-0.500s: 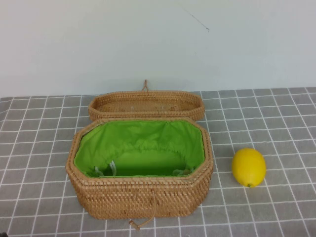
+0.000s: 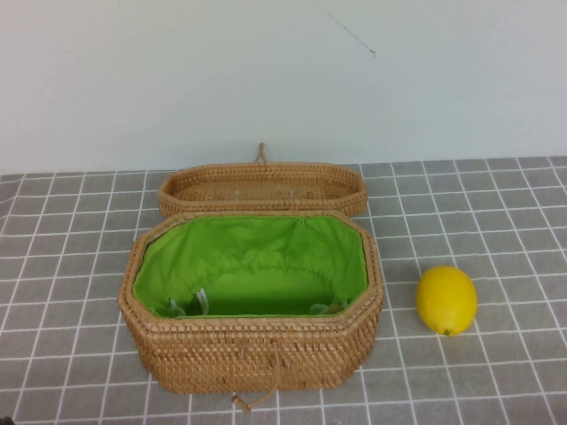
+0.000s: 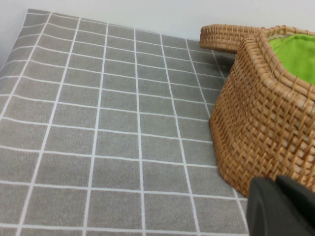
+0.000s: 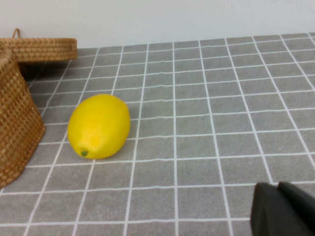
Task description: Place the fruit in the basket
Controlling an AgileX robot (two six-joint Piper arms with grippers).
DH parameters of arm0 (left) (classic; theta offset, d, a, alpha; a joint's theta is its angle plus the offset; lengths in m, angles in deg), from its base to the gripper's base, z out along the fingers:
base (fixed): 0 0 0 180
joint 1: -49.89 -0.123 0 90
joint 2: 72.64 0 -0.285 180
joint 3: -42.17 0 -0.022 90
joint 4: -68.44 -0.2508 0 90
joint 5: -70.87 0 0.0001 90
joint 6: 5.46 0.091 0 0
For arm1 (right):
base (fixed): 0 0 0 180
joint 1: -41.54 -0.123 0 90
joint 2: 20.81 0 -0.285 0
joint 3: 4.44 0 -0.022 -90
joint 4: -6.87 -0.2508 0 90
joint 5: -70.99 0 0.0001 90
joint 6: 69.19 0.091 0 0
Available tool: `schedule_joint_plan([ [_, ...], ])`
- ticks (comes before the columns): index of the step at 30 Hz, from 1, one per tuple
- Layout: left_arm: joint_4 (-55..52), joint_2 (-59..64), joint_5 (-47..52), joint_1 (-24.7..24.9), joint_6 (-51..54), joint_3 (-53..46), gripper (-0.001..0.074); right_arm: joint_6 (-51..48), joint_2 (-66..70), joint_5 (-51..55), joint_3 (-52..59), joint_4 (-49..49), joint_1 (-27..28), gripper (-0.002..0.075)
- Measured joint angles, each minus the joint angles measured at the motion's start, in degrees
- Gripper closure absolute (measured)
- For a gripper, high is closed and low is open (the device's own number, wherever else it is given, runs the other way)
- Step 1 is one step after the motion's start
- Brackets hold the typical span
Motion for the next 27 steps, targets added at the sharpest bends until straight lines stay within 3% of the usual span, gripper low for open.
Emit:
schedule_joint_plan([
  [16, 0.0, 0.0, 0.0, 0.0, 0.0, 0.0, 0.0738, 0.0, 0.0, -0.49, 0.0, 0.0, 0.0, 0.0726],
  [27, 0.0, 0.0, 0.0, 0.0, 0.0, 0.0, 0.0738, 0.0, 0.0, -26.32, 0.0, -0.09, 0.0, 0.0726],
])
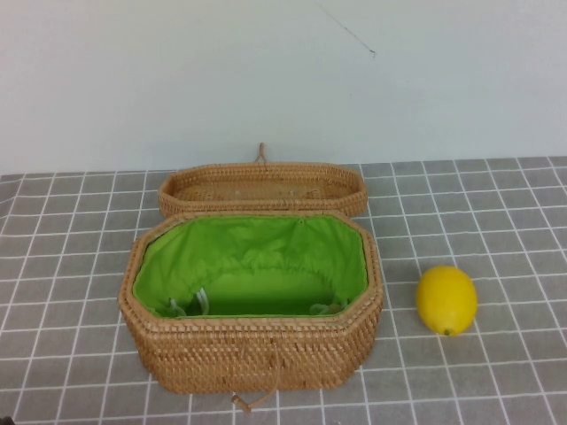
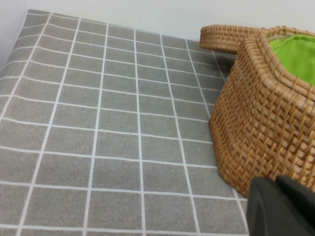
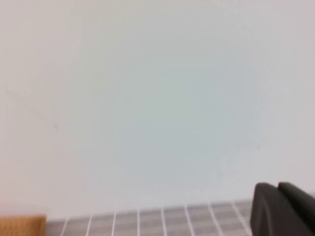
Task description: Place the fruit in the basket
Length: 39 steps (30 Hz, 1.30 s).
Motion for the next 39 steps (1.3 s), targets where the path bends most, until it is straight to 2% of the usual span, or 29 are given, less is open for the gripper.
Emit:
schedule_joint_plan([
  [4, 0.0, 0.0, 0.0, 0.0, 0.0, 0.0, 0.0737, 0.0, 0.0, -5.27, 0.0, -0.31, 0.0, 0.0726],
  [11, 0.0, 0.0, 0.0, 0.0, 0.0, 0.0, 0.0737, 10.03, 0.0, -22.92, -0.08, -2.55, 0.0, 0.0726],
  [15, 0.0, 0.0, 0.0, 0.0, 0.0, 0.0, 0.0737, 11.43, 0.13, -22.87, -5.58, -2.05, 0.0, 0.0726],
  [20, 0.0, 0.0, 0.0, 0.0, 0.0, 0.0, 0.0737, 11.53, 0.78, -10.52, -16.76, -1.67, 0.0, 0.0726],
  [25, 0.0, 0.0, -0.1, 0.0, 0.0, 0.0, 0.0737, 11.53, 8.6, 1.71, -25.45, -2.93, 0.0, 0.0726],
  [32, 0.0, 0.0, -0.1, 0.0, 0.0, 0.0, 0.0737, 13.36, 27.45, 31.67, -38.17, -7.19, 0.0, 0.0726],
  [35, 0.0, 0.0, -0.1, 0.0, 0.0, 0.0, 0.0737, 7.74, 34.71, 36.82, -41.46, -6.95, 0.0, 0.0726],
  [39, 0.0, 0.0, -0.1, 0.0, 0.0, 0.0, 0.0737, 2.98, 40.42, 35.07, -42.33, -11.62, 0.0, 0.0726],
])
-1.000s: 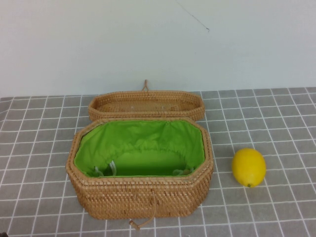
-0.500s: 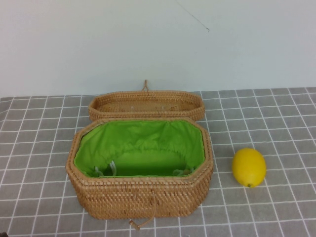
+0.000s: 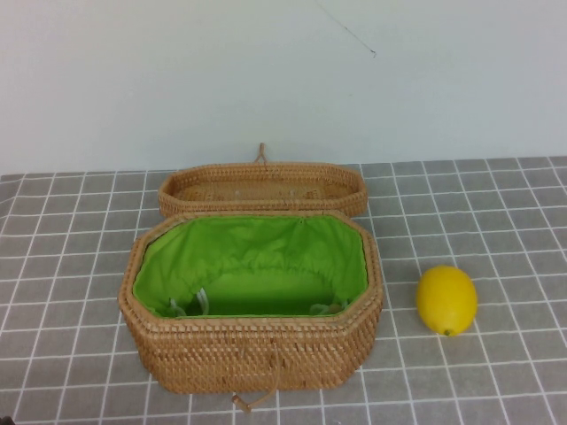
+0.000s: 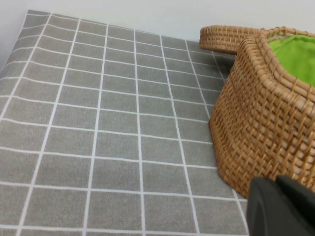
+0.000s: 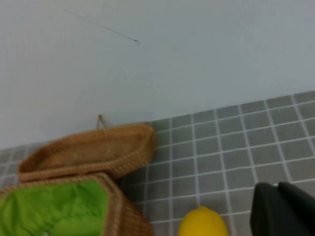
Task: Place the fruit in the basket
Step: Pick up the lemon on the table
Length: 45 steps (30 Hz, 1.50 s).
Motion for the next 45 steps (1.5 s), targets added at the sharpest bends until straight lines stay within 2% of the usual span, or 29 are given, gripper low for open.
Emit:
schedule_joint_plan([
  [4, 0.0, 0.0, -0.12, 0.0, 0.0, 0.0, 0.0737, -1.08, 6.7, -0.51, 0.0, -11.77, 0.0, 0.0726],
  [9, 0.0, 0.0, -0.12, 0.0, 0.0, 0.0, 0.0737, -18.32, 14.48, 3.18, 0.0, -24.68, 0.0, 0.0726],
  [11, 0.0, 0.0, -0.12, 0.0, 0.0, 0.0, 0.0737, -20.83, 18.59, 4.68, -0.11, -26.94, -0.35, 0.0726],
  [14, 0.11, 0.0, -0.12, 0.0, 0.0, 0.0, 0.0737, -20.82, 24.4, 5.11, -1.4, -24.98, -2.43, 0.0718],
  [16, 0.11, 0.0, -0.12, 0.0, 0.0, 0.0, 0.0737, -18.72, 27.46, 5.11, -3.16, -22.11, -5.08, 0.0704],
  [18, 0.11, 0.0, -0.12, 0.0, 0.0, 0.0, 0.0737, -12.51, 30.95, 4.36, -5.74, -15.56, -8.59, 0.0691],
  [24, 0.11, 0.0, -0.12, 0.0, 0.0, 0.0, 0.0738, 16.27, 42.78, 7.41, -17.3, 15.39, -17.3, 0.068],
  [27, 0.11, 0.0, -0.12, 0.0, 0.0, 0.0, 0.0737, 24.4, 47.16, 12.45, -23.0, 25.4, -19.53, 0.0669],
  [29, 0.11, 0.0, -0.21, 0.0, 0.0, 0.0, 0.0738, 25.41, 49.68, 15.08, -26.26, 27.2, -19.99, 0.0625],
  [31, 0.11, 0.0, -0.21, 0.0, 0.0, 0.0, 0.0737, 25.5, 51.93, 17.28, -28.99, 26.26, -19.99, 0.0549],
  [34, 0.11, 0.0, -0.21, 0.0, 0.0, 0.0, 0.0737, 25.5, 55.07, 18.54, -31.09, 23.12, -19.99, 0.0354],
  [36, 0.11, 0.0, -0.21, 0.0, 0.0, 0.0, 0.0737, 25.5, 56.92, 18.54, -31.42, 20.24, -19.99, 0.0193],
  [38, 0.11, 0.0, -0.21, 0.0, 0.0, 0.0, 0.0737, 25.5, 58.66, 18.25, -31.51, 17.74, -20.09, 0.0106],
  [41, 0.11, 0.0, -0.21, 0.0, 0.0, 0.0, 0.0737, 25.5, 61.55, 17.85, -31.55, 17.07, -20.08, 0.0054],
  [45, 0.11, 0.0, -0.21, 0.0, 0.0, 0.0, 0.0737, 25.5, 65.3, 16.37, -31.55, 17.95, -20.08, 0.0038],
])
